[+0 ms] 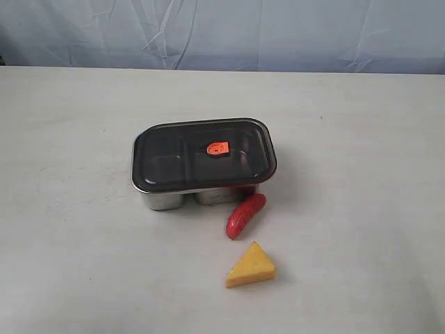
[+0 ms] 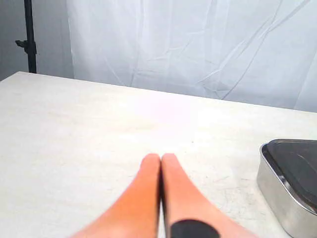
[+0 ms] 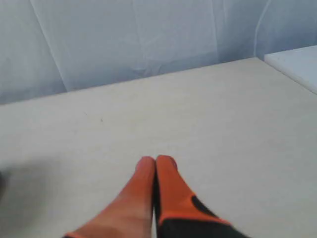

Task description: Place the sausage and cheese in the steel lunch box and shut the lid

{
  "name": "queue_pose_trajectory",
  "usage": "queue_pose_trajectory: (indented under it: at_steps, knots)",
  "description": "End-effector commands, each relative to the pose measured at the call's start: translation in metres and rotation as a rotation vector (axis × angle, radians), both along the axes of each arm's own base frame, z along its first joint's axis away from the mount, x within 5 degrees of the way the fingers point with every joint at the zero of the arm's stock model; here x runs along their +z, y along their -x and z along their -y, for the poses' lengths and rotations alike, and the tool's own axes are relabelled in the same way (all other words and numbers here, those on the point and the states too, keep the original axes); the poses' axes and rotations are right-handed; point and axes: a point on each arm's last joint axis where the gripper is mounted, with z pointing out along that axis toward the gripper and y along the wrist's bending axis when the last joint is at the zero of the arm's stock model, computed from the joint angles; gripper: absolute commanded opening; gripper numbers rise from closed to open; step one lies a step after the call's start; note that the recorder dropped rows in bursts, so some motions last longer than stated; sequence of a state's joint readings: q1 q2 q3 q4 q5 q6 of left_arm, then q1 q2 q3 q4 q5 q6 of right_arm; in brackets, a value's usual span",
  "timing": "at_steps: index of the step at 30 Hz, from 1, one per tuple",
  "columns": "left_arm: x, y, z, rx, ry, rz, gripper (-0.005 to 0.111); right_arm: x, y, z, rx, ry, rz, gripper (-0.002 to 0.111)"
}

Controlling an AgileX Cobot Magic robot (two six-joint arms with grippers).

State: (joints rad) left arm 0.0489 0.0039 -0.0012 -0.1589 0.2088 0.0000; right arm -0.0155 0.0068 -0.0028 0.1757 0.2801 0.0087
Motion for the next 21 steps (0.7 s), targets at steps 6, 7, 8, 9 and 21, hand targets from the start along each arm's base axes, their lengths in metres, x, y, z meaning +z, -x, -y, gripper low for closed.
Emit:
queue_pose_trajectory:
  at_steps: [6, 7, 8, 9, 21]
  knots:
    - [0.001, 0.000, 0.000, -0.001, 0.032, 0.018, 0.000, 0.026, -0.001, 0.006, -0.112, -0.991, 0.272, -0.001]
    - [0.001, 0.000, 0.000, -0.001, 0.032, 0.018, 0.000, 0.024, -0.001, 0.005, -0.102, -1.000, 0.250, -0.001]
    - [0.001, 0.000, 0.000, -0.001, 0.032, 0.018, 0.000, 0.024, -0.001, 0.004, -0.096, -1.003, 0.237, -0.001]
    - [0.001, 0.000, 0.000, -0.001, 0.032, 0.018, 0.000, 0.023, -0.001, 0.003, -0.092, -1.008, 0.230, -0.001]
    - [0.001, 0.000, 0.000, -0.001, 0.032, 0.018, 0.000, 0.095, -0.017, -0.007, 0.009, -0.711, 0.127, -0.001]
